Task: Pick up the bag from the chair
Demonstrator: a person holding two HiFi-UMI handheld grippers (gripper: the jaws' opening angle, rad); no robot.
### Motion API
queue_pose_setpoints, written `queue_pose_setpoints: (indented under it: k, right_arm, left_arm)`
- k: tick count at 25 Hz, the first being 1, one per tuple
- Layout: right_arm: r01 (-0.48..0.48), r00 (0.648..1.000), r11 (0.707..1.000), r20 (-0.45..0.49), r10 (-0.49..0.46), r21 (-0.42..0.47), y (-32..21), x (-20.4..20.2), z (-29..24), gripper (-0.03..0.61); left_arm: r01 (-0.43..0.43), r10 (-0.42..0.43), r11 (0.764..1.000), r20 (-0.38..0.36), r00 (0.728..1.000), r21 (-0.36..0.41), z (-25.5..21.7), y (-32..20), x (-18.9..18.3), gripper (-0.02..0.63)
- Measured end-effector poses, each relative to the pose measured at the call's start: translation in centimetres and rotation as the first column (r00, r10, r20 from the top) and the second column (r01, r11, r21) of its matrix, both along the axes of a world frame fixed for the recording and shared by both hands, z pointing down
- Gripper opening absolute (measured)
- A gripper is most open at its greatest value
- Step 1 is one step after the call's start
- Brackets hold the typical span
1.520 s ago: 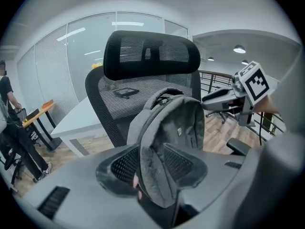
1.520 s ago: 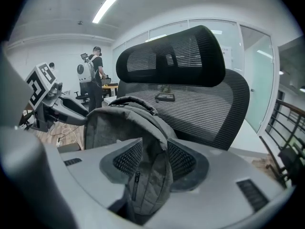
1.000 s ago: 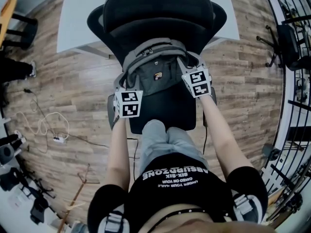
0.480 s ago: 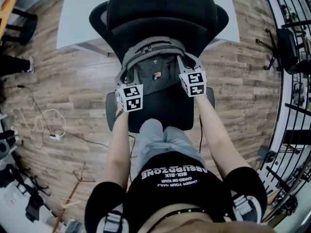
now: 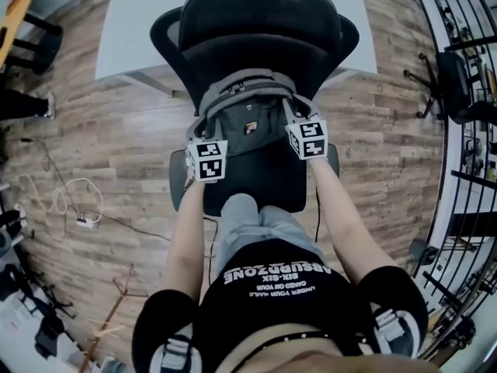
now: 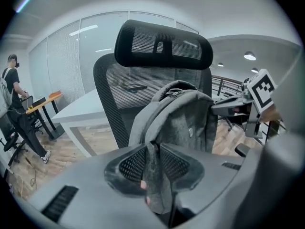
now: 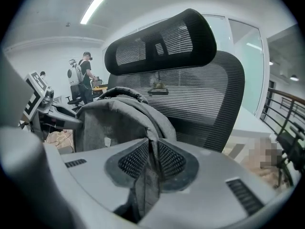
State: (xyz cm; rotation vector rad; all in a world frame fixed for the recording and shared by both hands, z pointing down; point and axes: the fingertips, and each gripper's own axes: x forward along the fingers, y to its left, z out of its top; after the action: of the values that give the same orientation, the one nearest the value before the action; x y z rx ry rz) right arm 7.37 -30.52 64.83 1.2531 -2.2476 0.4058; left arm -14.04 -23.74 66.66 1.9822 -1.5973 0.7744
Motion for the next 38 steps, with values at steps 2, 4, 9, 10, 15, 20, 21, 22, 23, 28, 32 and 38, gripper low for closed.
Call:
queue_pose_setpoints:
  k: [2,4,9,10,15,20,21,22,23,28,32,38]
  right_arm:
    - [0.003,1.0,1.0,0.002,-0.003,-0.007,0.1,-0.1,0.0,0.074]
    - [0.005,1.0,1.0,0.006,-0.005,-0.014,0.1,-0.1,0.1,0.073]
    - [-0.002,1.0,1.0,0.019,0.002,-0.022,0.3,0.0,0.0,0.072]
    - [-0.002,1.0,1.0,0.019,0.003,-0.022,0.3,-0.1,0.0,0.071]
    - [-0.002,1.0,1.0,0.021,0.002,-0.019,0.7,0.0,0.1,0.071]
    - [-0.007,1.0,1.0,0.021,0.007,-0.016,1.1,0.1,0.0,0.071]
    - [-0.01,1.0,1.0,0.02,0.01,-0.017,1.3,0.1,-0.1,0.071]
    - [-0.012,1.0,1.0,0.018,0.013,-0.021,1.4,0.1,-0.1,0.071]
    - [-0.014,1.0,0.999,0.014,0.014,-0.029,1.6,0.1,-0.2,0.071]
    - [-0.016,1.0,0.998,-0.001,0.016,-0.061,2.4,0.4,-0.9,0.071]
    - [-0.021,1.0,0.999,0.012,0.022,-0.048,3.5,0.6,-1.6,0.071]
    - [-0.054,0.996,0.992,0.066,0.062,-0.113,5.5,0.9,-3.2,0.071]
  left_arm:
    - [-0.005,0.005,1.0,-0.004,1.0,-0.005,0.1,0.2,0.0,0.098]
    - [-0.004,0.004,1.0,-0.006,1.0,-0.006,0.3,0.2,0.0,0.097]
    - [0.004,-0.004,1.0,-0.016,1.0,-0.005,0.2,0.3,0.1,0.095]
    - [0.004,-0.005,1.0,-0.019,1.0,-0.006,0.2,0.3,0.0,0.095]
    - [0.011,-0.011,1.0,-0.03,0.999,-0.006,0.3,0.7,0.0,0.095]
    - [0.026,-0.028,0.999,-0.049,0.998,-0.029,0.1,1.0,0.0,0.095]
    - [0.027,-0.029,0.999,-0.052,0.998,-0.036,0.0,1.1,0.0,0.095]
    - [0.027,-0.029,0.999,-0.056,0.998,-0.041,0.0,1.3,0.0,0.095]
    - [0.027,-0.03,0.999,-0.061,0.998,-0.046,-0.2,1.5,0.1,0.095]
    - [0.016,-0.02,0.998,-0.069,0.997,-0.054,-1.2,2.8,0.5,0.095]
    - [-0.023,0.019,0.998,-0.067,0.998,-0.051,-1.9,3.9,0.8,0.095]
    - [-0.014,0.01,0.999,-0.081,0.997,-0.039,-3.5,5.2,0.7,0.095]
